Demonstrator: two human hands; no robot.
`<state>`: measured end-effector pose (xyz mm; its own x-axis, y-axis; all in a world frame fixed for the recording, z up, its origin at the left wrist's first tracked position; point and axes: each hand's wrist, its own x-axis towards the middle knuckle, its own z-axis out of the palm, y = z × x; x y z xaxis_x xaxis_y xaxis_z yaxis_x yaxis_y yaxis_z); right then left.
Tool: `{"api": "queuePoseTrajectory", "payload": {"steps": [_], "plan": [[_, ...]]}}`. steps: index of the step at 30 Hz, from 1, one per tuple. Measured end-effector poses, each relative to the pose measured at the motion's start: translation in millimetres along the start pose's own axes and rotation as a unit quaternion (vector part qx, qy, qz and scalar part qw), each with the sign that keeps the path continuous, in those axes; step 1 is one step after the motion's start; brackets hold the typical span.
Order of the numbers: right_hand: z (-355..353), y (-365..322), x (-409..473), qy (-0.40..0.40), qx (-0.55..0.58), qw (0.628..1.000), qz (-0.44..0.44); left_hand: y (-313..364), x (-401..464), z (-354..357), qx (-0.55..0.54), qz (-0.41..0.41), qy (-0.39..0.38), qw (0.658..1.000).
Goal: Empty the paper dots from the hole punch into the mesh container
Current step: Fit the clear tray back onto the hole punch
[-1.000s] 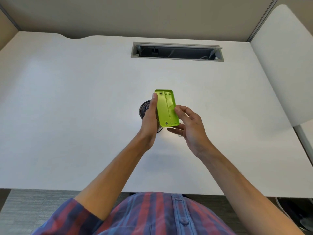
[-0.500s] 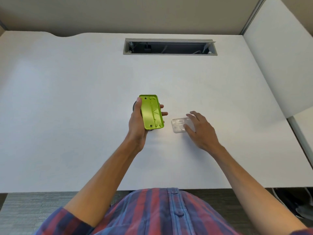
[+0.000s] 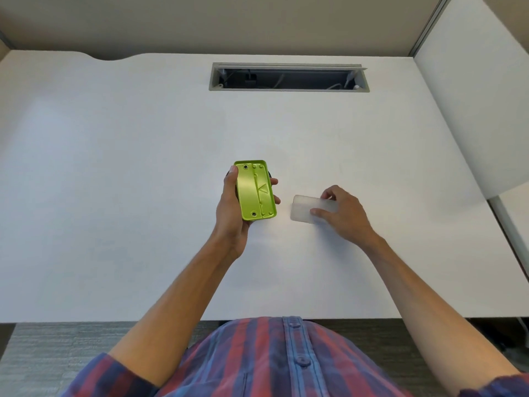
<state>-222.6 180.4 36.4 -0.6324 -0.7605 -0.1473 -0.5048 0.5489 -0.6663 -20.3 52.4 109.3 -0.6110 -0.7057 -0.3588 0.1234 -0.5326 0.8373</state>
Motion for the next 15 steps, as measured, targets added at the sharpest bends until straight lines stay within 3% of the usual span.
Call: {"api": "queuePoseTrajectory", "payload": {"steps": [3, 8, 11, 15], "plan": [[-8.1, -11.9, -6.9, 0.008, 0.181, 0.982, 0.052, -1.9, -1.3, 2.0, -0.036, -0.015, -0.004, 0.999], [-17.9, -56.2, -28.6, 0.106, 0.352, 0.930, 0.012, -5.3, -2.9, 3.3, -0.069, -0.029, -0.003, 0.997], [-19.7, -86.9, -41.9, 0.192, 0.344, 0.918, -0.049, -9.3, -2.9, 2.8, -0.040, -0.030, 0.015, 0.999], [-14.6, -116.9, -59.7, 0.277, 0.219, 0.924, -0.149, -13.6, -5.5, 11.7, -0.008, -0.036, 0.018, 0.999]]}}
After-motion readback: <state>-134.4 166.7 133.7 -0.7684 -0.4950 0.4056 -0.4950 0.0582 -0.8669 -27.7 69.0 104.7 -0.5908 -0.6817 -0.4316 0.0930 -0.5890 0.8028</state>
